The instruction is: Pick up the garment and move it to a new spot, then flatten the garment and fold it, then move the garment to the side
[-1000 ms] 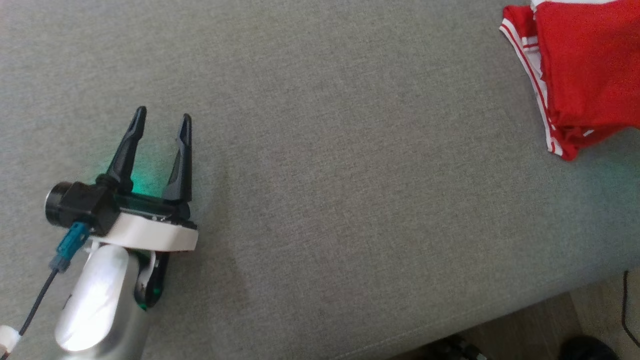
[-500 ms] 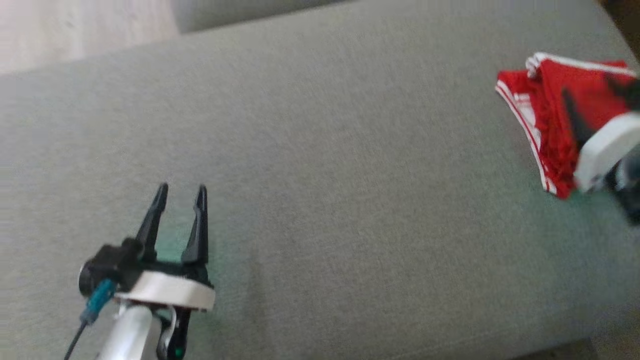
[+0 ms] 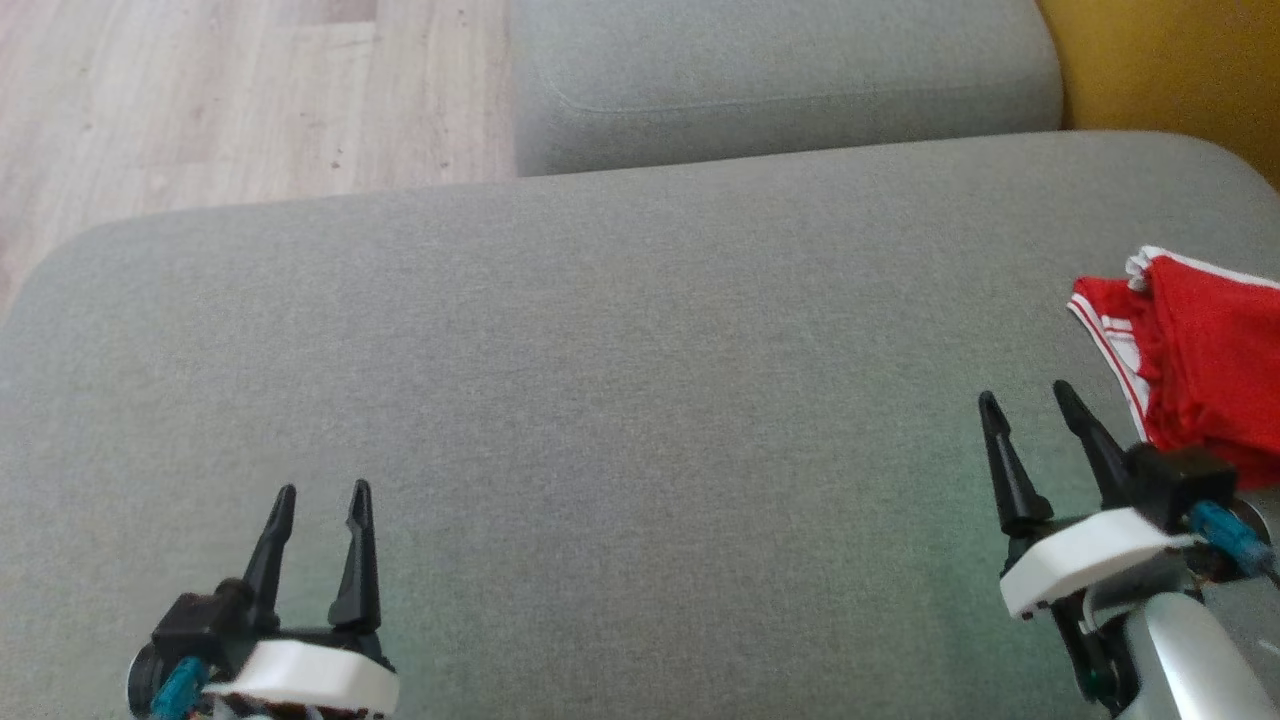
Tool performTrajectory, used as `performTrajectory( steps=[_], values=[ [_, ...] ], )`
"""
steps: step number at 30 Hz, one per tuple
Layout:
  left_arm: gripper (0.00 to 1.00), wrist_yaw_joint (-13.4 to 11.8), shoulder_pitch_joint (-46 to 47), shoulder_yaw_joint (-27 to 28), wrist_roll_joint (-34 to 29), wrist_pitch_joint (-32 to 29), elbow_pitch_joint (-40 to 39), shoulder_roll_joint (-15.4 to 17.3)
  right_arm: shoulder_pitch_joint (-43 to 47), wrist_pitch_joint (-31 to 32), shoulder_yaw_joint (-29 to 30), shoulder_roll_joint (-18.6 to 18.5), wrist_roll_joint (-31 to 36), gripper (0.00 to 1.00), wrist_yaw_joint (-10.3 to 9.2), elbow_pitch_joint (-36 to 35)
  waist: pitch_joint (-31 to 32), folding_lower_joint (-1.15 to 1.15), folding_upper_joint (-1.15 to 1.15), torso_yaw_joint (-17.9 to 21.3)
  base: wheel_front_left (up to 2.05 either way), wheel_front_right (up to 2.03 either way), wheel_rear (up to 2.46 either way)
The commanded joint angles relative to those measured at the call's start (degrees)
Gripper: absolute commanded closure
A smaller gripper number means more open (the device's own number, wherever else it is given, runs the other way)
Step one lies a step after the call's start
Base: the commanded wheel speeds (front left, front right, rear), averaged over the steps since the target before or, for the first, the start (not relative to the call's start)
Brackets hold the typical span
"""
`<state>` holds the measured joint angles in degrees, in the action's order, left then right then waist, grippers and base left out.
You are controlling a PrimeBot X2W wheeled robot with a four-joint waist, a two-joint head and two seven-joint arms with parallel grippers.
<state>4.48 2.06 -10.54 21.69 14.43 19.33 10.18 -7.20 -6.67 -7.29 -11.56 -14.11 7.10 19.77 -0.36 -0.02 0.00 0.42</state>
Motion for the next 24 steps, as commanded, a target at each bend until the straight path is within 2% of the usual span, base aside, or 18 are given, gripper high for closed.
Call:
performTrajectory(
  steps=[1,9,24],
  values=[
    [0.0,-0.4,1.8,2.6,-0.3,0.6,-1.6,1.1,-1.4,-0.9,0.0,0.0,1.0,0.0,0.39,-2.7,0.7,0.02,0.0,-0.7,0.0,0.0,0.0],
    [0.0,0.1,1.0,4.3,-0.9,0.6,-1.4,0.9,2.2,0.6,3.2,3.6,4.8,0.0,0.39,-7.1,0.5,0.02,0.0,-0.2,0.0,0.0,0.0],
    [0.0,1.2,1.3,5.2,-1.1,0.6,-0.5,0.1,3.2,2.6,3.8,4.8,5.3,0.0,0.39,-9.9,0.3,0.02,0.0,0.3,0.0,0.0,0.0]
  ],
)
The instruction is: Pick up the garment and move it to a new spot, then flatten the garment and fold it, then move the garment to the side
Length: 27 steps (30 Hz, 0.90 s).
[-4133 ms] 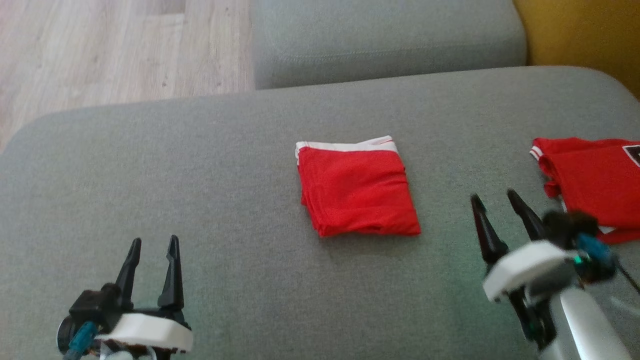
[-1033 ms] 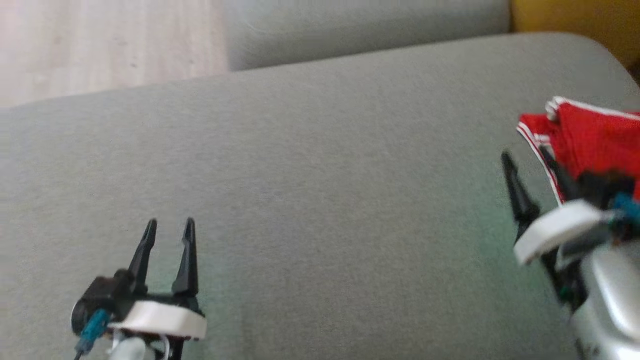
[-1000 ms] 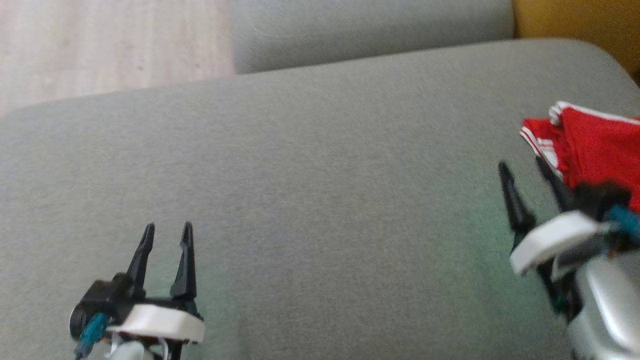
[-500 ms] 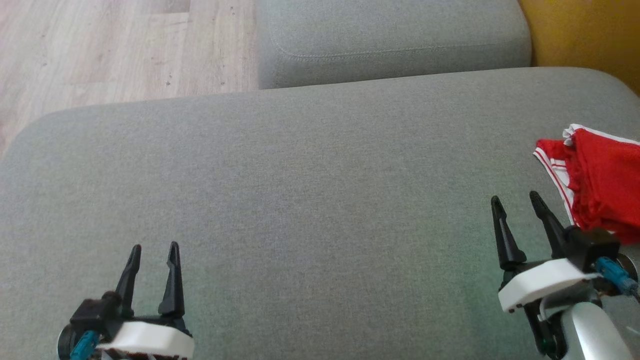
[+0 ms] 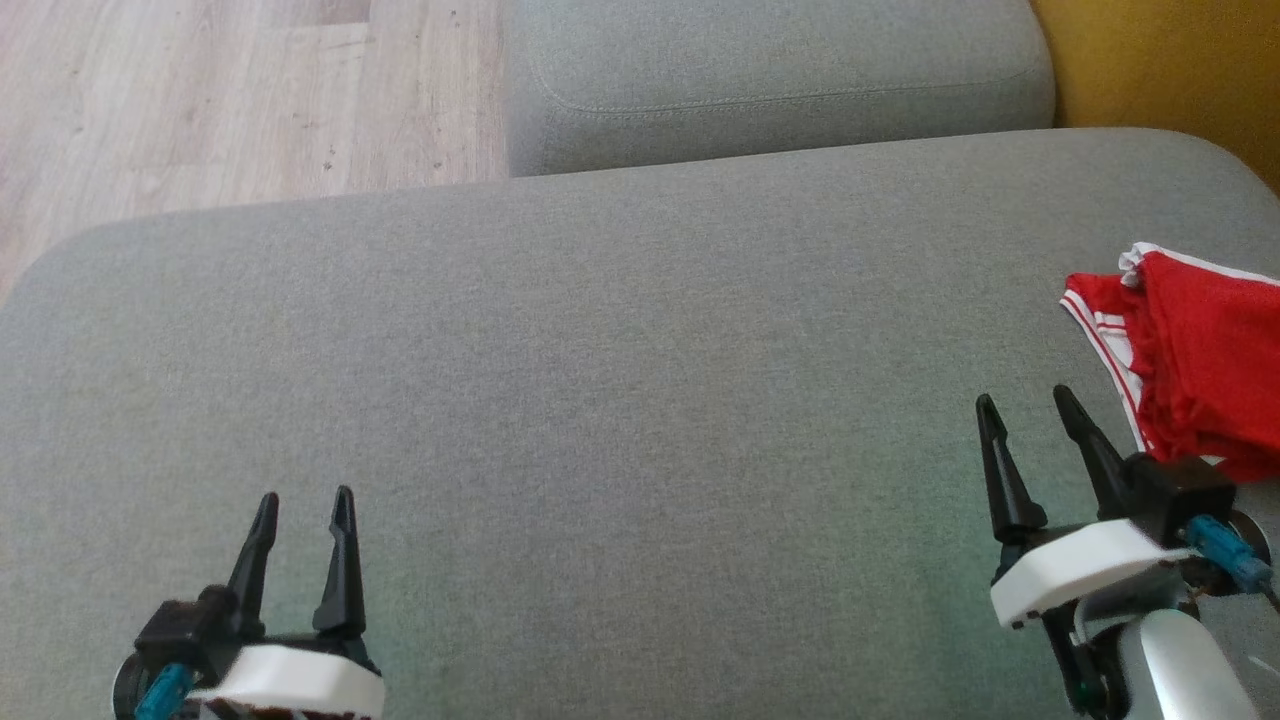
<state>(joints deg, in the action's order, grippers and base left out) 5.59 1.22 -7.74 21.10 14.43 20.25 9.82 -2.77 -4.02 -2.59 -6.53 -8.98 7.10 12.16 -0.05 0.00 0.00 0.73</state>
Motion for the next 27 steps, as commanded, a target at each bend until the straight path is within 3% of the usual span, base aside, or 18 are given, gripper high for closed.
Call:
performTrajectory(
  steps=[1,7,8,13,27],
  values=[
    [0.0,0.1,2.2,2.4,-0.6,0.6,-1.4,0.5,-1.1,0.0,-0.9,-0.1,0.1,0.0,0.39,-2.4,0.0,0.0,0.0,0.0,0.0,0.0,0.0],
    [0.0,0.4,2.0,2.5,-0.8,0.6,-1.4,0.2,-0.9,0.4,-1.0,0.1,0.0,0.0,0.39,-2.6,-0.1,0.0,0.0,0.0,0.0,0.0,0.0],
    [1.0,0.3,0.0,0.3,-0.5,0.0,0.0,-0.3,0.0,0.5,0.0,0.2,0.0,1.0,0.0,-0.4,-0.1,0.0,0.0,0.1,0.0,0.0,0.0],
    [1.0,0.3,-2.1,0.1,-0.4,-0.2,4.0,-1.5,1.9,0.5,-0.6,0.4,0.0,1.0,-0.05,4.3,-0.1,0.0,0.0,0.1,0.0,0.0,0.0],
    [1.0,0.5,-1.3,1.6,7.0,-2.5,3.1,-2.1,1.4,1.6,0.5,0.7,-8.6,1.0,-0.01,4.1,-0.1,0.0,0.0,0.0,0.0,0.0,0.0]
  ],
)
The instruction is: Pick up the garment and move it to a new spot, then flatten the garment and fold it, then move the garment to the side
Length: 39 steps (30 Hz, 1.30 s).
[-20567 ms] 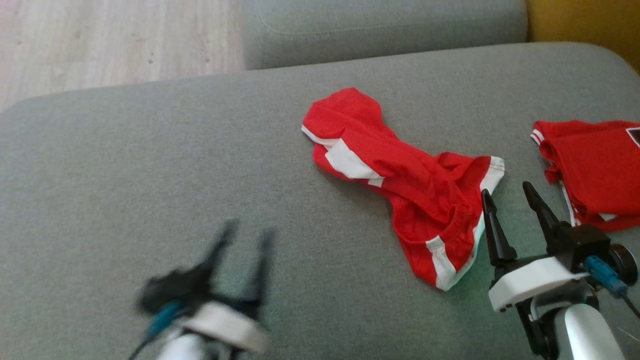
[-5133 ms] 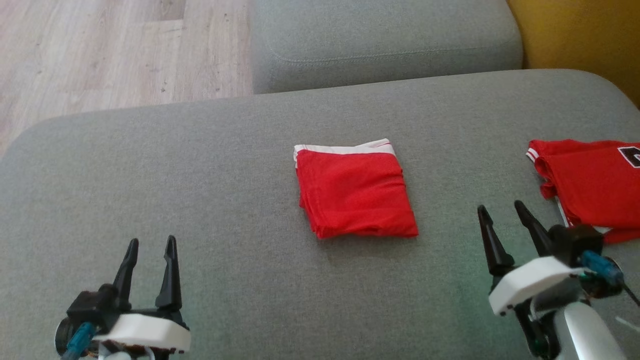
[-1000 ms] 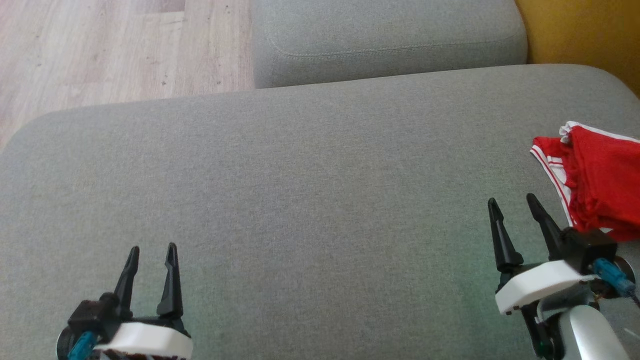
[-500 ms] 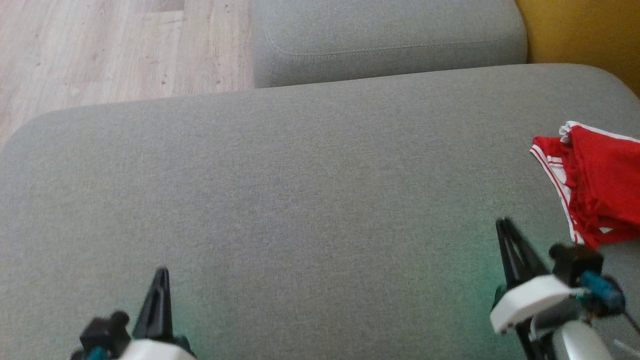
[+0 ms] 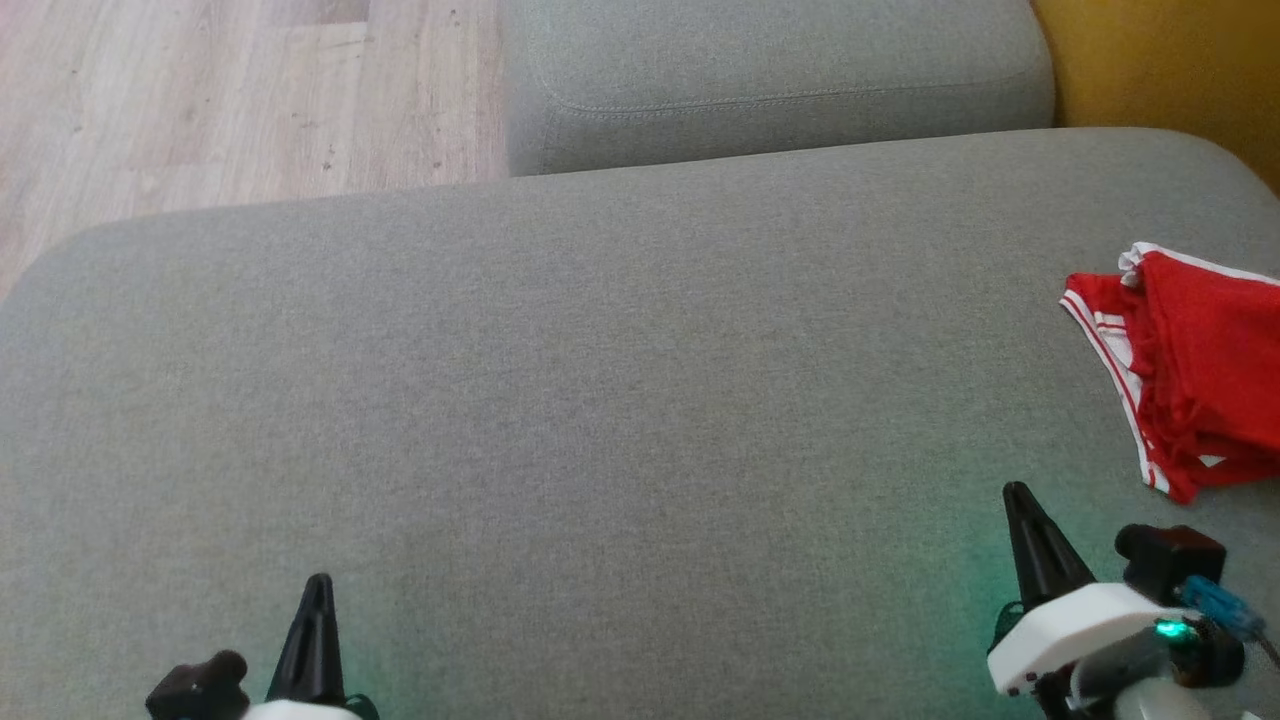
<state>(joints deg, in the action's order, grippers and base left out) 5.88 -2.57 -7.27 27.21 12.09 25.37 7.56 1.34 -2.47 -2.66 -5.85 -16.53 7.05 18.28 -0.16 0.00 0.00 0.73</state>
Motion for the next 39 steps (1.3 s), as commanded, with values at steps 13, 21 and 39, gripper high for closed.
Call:
performTrajectory(
  steps=[13,21,39],
  values=[
    [1.0,0.3,3.2,2.6,8.3,-2.2,-3.2,-0.4,-3.3,1.1,1.5,0.4,-9.8,1.0,0.09,-2.3,0.0,0.0,0.0,-0.1,0.0,0.0,0.0],
    [1.0,0.4,3.6,3.5,12.9,-3.5,-3.8,-0.7,-3.6,1.7,2.1,0.6,-15.1,1.0,0.12,-2.5,0.0,0.0,0.0,-0.1,0.0,0.0,0.0],
    [1.0,0.7,4.6,5.4,22.6,-6.4,-5.2,-1.5,-4.4,3.0,3.5,1.0,-26.4,1.0,0.18,-2.8,0.0,0.0,0.0,-0.3,0.0,0.0,0.0]
  ],
)
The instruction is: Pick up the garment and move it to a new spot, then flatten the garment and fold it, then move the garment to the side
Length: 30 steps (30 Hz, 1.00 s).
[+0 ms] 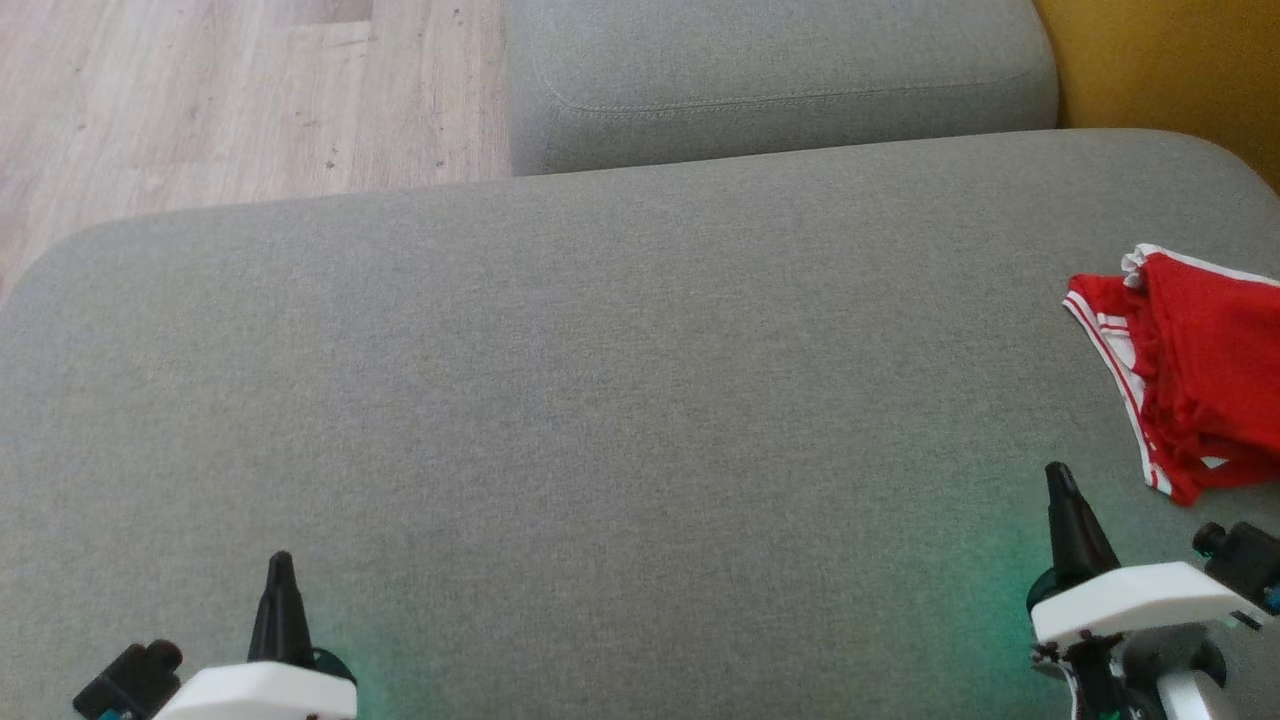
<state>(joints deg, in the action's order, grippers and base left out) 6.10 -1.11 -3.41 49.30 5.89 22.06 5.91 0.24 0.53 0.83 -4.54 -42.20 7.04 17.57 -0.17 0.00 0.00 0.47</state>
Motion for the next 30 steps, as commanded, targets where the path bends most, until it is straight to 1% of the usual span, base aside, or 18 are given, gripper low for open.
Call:
performTrajectory(
  steps=[1,30],
  values=[
    [1.0,0.4,3.2,1.7,1.1,-0.3,-2.0,0.2,-3.3,0.1,0.0,-0.3,-1.4,1.0,0.19,-2.1,0.0,0.0,0.0,0.0,0.0,0.0,0.0],
    [1.0,0.8,4.9,5.1,18.2,-5.3,-4.4,-1.2,-4.6,2.5,2.4,0.5,-21.3,1.0,0.3,-2.7,0.0,0.0,0.0,-0.2,0.0,0.0,0.0]
  ],
)
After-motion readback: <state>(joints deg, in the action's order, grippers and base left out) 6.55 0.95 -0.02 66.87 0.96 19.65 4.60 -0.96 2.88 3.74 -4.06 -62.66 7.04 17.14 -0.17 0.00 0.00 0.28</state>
